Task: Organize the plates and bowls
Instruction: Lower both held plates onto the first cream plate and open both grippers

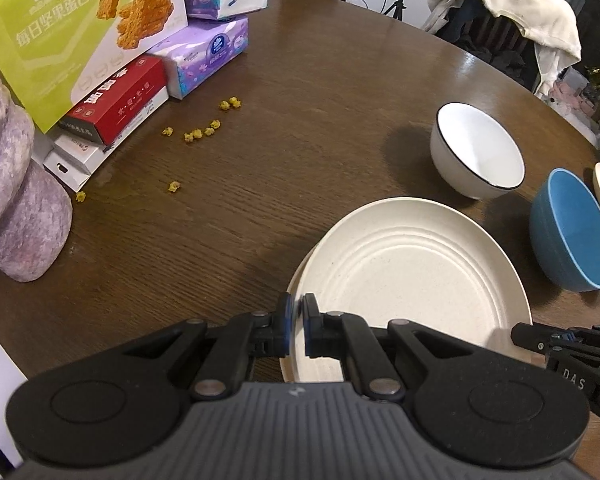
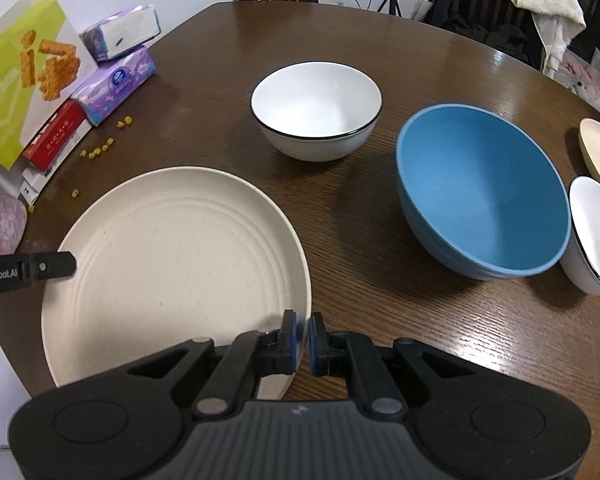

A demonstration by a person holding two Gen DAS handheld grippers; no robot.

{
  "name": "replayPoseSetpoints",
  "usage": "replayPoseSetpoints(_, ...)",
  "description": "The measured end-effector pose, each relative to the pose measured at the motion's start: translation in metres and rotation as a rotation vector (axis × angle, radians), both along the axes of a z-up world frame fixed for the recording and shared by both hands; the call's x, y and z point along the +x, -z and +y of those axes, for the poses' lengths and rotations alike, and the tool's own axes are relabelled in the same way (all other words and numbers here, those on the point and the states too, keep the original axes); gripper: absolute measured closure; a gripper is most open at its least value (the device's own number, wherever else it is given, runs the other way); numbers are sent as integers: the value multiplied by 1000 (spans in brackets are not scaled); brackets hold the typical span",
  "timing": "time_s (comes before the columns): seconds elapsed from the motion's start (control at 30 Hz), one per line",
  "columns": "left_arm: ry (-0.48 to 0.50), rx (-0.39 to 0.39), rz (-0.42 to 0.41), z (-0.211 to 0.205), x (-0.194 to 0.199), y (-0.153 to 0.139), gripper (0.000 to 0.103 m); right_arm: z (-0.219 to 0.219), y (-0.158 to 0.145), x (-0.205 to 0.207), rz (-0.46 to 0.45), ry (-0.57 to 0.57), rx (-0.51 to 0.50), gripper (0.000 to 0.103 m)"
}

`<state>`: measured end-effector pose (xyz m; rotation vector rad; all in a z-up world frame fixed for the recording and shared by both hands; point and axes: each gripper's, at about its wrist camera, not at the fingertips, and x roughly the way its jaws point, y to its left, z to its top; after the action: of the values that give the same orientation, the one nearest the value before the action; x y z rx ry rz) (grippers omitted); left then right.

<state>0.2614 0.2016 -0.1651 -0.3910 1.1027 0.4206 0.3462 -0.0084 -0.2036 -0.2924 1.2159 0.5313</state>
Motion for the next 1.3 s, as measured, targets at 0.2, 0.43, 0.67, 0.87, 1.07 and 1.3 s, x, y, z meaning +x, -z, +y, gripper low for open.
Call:
replayPoseSetpoints(0.2,7,40,4,-4,1,7,97,3,7,-1,-9,-19,-13,96)
replayPoseSetpoints(0.43,23,77,2,-8,5,12,97,7,15,-1,-22,-40,-30,96)
replayPoseSetpoints(0.67,38,114,5,-14,6,17,96,10,19,-2,-34,-50,-37,96)
replayPoseSetpoints(0.87,45,128,7,-16,5,21,96,12,19,-3,-43,-57,-41,96)
replayPoseSetpoints(1.07,60,147,14,-18,5,26,96,13,20,-3,-49,-59,-42,96)
replayPoseSetpoints(1.3,69,164,17,-20,7,28,95,14,20,-4,-53,-63,-47,96)
